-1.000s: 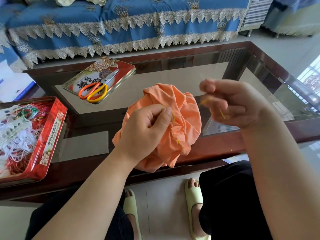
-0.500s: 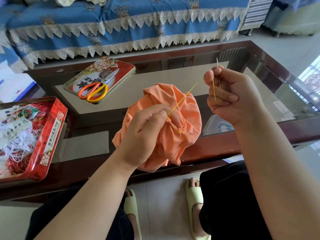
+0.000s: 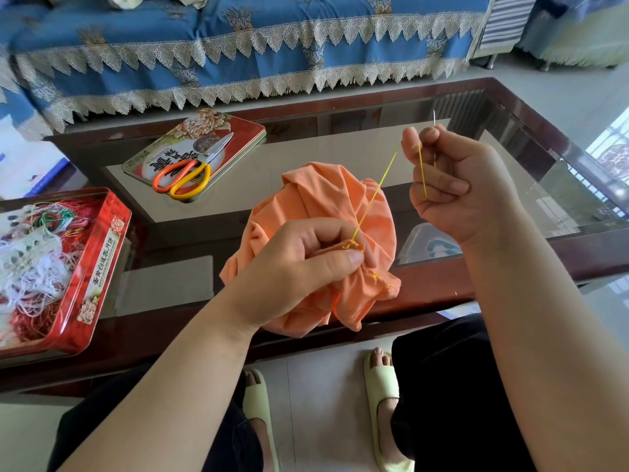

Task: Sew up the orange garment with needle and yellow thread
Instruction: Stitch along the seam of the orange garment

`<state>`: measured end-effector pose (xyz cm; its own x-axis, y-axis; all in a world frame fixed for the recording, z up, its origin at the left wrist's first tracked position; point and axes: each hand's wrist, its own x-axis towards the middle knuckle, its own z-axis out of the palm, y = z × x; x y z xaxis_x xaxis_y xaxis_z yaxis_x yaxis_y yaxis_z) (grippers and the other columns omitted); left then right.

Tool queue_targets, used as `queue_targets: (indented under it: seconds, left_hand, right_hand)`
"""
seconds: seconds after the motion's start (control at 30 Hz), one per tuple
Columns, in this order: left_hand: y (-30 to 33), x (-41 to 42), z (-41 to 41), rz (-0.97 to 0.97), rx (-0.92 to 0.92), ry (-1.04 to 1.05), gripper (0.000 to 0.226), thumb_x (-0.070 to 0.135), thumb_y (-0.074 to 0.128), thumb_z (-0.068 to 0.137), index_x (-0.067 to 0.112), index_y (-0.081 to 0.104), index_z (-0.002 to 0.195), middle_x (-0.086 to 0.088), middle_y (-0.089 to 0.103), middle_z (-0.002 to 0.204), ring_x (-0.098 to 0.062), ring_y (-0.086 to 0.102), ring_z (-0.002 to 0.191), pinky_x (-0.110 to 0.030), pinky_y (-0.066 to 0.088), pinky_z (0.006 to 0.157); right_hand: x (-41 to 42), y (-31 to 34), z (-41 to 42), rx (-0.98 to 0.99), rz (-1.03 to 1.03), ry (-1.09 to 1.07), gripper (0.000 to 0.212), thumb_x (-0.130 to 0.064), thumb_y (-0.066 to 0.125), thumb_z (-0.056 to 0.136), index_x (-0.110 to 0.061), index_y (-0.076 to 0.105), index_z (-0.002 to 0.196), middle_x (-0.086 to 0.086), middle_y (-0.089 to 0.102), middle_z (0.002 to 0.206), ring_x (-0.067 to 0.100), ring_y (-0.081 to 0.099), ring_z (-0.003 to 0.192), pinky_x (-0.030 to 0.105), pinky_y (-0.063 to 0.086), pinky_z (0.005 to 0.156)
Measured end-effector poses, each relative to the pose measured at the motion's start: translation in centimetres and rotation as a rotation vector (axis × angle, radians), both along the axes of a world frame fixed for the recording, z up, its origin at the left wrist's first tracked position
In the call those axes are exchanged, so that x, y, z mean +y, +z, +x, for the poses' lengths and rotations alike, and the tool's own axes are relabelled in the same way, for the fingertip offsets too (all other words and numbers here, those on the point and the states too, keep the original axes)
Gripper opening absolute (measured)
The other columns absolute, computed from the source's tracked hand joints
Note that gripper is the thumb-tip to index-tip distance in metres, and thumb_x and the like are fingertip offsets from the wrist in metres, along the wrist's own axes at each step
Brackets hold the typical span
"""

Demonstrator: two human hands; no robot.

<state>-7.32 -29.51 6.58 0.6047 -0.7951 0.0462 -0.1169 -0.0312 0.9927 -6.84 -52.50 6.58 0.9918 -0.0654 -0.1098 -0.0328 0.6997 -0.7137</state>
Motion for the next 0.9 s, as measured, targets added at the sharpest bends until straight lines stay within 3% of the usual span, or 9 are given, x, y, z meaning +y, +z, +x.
queue_targets:
  seconds: [0.13,0.23,0.33,0.4,0.6,0.67,0.77,0.83,0.9]
  left_hand:
    - [-0.1,-0.2,-0.3,0.07,-0.009,-0.073,0.013,0.014,0.058,0.09,0.017,0.07,0.085,0.013,0.062,0.071,-0.003,0.057,0.072,-0.014,0.044,0.07]
    - [-0.2,-0.4,-0.2,0.116,-0.029,-0.098,0.013,0.016,0.062,0.091,0.008,0.072,0.091,-0.001,0.069,0.079,-0.021,0.064,0.079,-0.02,0.048,0.075]
    - [-0.1,-0.5,-0.5,0.152,-0.006,-0.127,0.009,0.013,0.064,0.09,0.011,0.072,0.086,0.007,0.068,0.075,-0.008,0.064,0.076,-0.016,0.047,0.073]
    - [-0.2,-0.7,-0.7,0.181,-0.007,-0.148,0.013,0.009,0.065,0.09,0.018,0.073,0.085,0.003,0.07,0.077,-0.007,0.065,0.08,-0.019,0.049,0.075]
    - [-0.2,-0.9,-0.7,0.21,-0.022,-0.177,0.01,0.011,0.069,0.087,0.012,0.072,0.078,-0.021,0.069,0.085,-0.038,0.064,0.085,-0.039,0.053,0.077]
    - [-0.1,-0.7,-0.5,0.2,-0.021,-0.199,0.016,0.009,0.068,0.087,0.015,0.069,0.072,-0.02,0.069,0.08,-0.036,0.065,0.081,-0.035,0.053,0.071]
    - [0.1,-0.3,-0.5,0.185,0.049,-0.224,0.02,0.004,0.063,0.088,0.005,0.063,0.068,0.006,0.057,0.056,-0.003,0.053,0.051,-0.009,0.04,0.053]
    - [0.1,0.0,-0.3,0.164,0.105,-0.226,0.02,0.011,0.063,0.088,0.002,0.065,0.07,0.003,0.054,0.058,-0.004,0.05,0.053,-0.012,0.039,0.053]
    - [0.0,0.3,0.0,0.141,0.154,-0.232,0.022,0.02,0.066,0.087,0.01,0.067,0.067,0.001,0.053,0.057,-0.01,0.049,0.051,-0.019,0.038,0.049]
  right_hand:
    - [0.0,0.0,0.0,-0.002,0.001,-0.002,0.032,-0.023,0.028,0.104,-0.018,0.044,0.077,-0.002,0.071,0.085,0.006,0.029,0.024,0.013,0.025,0.027]
    - [0.2,0.0,0.0,-0.006,0.004,-0.024,0.032,-0.022,0.029,0.104,-0.018,0.044,0.077,0.001,0.071,0.088,0.005,0.028,0.025,0.014,0.024,0.027]
    - [0.6,0.0,0.1,-0.011,-0.005,-0.07,0.032,-0.022,0.03,0.104,-0.017,0.044,0.076,0.004,0.072,0.093,0.005,0.026,0.026,0.013,0.023,0.029]
    - [0.8,0.0,0.2,-0.018,-0.02,-0.1,0.032,-0.022,0.03,0.104,-0.017,0.044,0.076,0.006,0.072,0.093,0.004,0.025,0.027,0.013,0.022,0.032]
    - [0.6,-0.2,0.5,-0.023,-0.037,-0.247,0.029,-0.022,0.031,0.104,-0.017,0.043,0.078,0.009,0.072,0.086,0.003,0.025,0.032,0.015,0.026,0.038]
    - [0.6,-0.2,0.5,0.001,-0.164,-0.279,0.029,-0.021,0.029,0.105,-0.017,0.041,0.079,0.008,0.071,0.079,0.005,0.026,0.035,0.017,0.027,0.039]
    - [0.6,-0.5,0.7,0.144,-0.604,-0.332,0.028,-0.022,0.031,0.106,-0.014,0.044,0.083,0.004,0.067,0.065,0.01,0.031,0.037,0.022,0.025,0.039]
    - [0.4,-1.0,1.1,0.277,-0.832,-0.315,0.028,-0.024,0.036,0.105,-0.012,0.049,0.083,0.004,0.065,0.064,0.011,0.036,0.037,0.021,0.028,0.037]
    - [0.5,-1.4,1.7,0.385,-0.862,-0.311,0.027,-0.025,0.039,0.104,-0.013,0.052,0.083,0.007,0.066,0.075,0.009,0.041,0.038,0.019,0.033,0.036]
